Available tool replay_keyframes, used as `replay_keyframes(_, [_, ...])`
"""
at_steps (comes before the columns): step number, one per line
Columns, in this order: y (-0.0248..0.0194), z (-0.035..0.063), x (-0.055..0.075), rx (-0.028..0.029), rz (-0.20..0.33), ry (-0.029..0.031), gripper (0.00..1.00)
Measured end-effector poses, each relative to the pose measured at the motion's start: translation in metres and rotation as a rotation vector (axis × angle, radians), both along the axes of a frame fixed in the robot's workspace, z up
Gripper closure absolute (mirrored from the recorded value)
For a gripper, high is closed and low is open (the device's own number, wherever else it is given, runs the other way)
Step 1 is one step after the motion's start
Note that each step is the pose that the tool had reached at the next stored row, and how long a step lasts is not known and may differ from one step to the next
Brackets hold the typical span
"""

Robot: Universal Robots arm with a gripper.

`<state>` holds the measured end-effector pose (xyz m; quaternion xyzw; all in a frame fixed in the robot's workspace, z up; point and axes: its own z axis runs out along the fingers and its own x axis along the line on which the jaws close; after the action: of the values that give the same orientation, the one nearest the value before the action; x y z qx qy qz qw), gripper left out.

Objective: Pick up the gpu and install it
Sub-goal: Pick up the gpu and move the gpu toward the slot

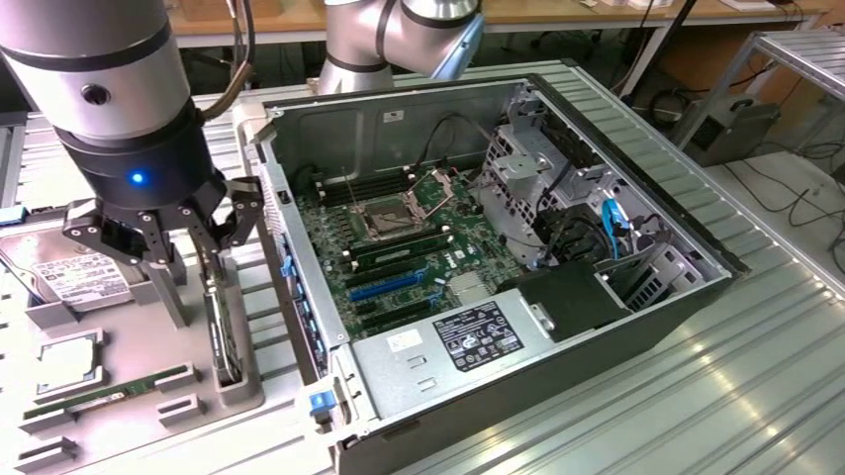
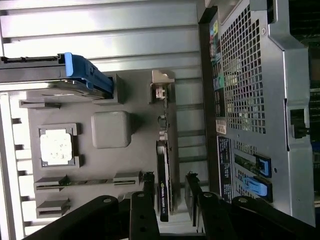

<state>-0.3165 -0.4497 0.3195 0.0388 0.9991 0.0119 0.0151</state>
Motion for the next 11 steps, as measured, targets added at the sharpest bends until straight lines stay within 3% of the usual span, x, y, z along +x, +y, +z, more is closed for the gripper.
replay_keyframes(11, [-0.0001,-0.0248,-0.001,0.0000,0.000,-0.0004,0.62])
